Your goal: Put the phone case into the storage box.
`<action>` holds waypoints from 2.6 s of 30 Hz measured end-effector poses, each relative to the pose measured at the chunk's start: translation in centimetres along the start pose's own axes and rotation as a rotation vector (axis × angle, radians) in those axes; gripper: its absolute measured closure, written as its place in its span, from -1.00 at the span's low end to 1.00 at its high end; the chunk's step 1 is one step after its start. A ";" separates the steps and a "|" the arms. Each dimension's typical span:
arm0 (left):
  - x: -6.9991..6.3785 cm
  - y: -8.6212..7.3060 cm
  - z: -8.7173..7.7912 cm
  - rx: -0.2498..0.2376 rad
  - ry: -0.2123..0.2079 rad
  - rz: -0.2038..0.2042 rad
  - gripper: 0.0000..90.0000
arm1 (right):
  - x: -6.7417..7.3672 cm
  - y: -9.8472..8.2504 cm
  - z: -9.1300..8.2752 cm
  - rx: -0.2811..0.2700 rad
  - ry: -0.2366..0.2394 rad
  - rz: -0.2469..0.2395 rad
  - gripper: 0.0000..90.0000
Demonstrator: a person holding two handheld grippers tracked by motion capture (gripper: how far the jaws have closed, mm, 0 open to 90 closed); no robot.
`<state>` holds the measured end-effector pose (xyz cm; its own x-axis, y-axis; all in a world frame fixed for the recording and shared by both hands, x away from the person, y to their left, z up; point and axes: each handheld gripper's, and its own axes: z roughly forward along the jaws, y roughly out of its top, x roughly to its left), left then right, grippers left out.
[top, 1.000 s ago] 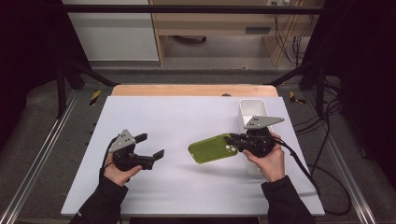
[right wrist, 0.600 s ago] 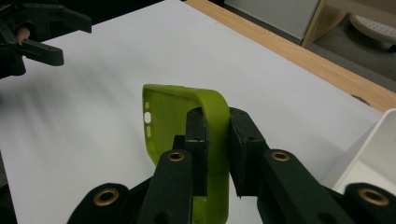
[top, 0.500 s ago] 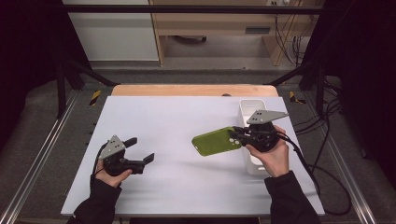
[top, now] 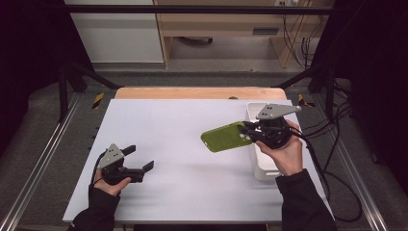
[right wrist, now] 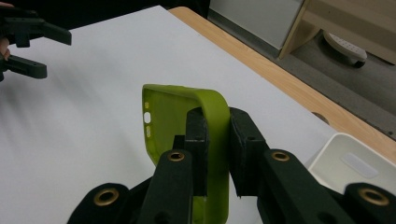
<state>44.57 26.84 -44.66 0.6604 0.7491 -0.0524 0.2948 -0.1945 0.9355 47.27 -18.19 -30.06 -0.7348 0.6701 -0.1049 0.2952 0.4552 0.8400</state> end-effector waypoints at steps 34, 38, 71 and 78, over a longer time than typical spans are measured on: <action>0.4 -0.5 0.1 0.008 -0.006 0.005 -0.91 | -2.9 3.9 -2.0 0.029 -0.160 -0.075 0.76; 0.4 -0.5 0.1 0.007 -0.006 0.006 -0.91 | -3.2 4.2 -2.1 0.045 -0.181 -0.079 0.76; 0.3 -0.6 0.3 0.008 -0.014 0.016 -0.91 | -6.1 5.2 -3.0 0.135 -0.328 -0.115 0.76; 0.3 -0.6 0.3 0.008 -0.014 0.018 -0.91 | -6.5 5.2 -3.1 0.155 -0.346 -0.128 0.76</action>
<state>44.80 27.03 -45.32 0.6756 0.7362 -0.0403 0.2880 -0.2132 0.9336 51.66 -21.97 -23.39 -0.5307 0.7478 -0.3990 0.3223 0.6134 0.7210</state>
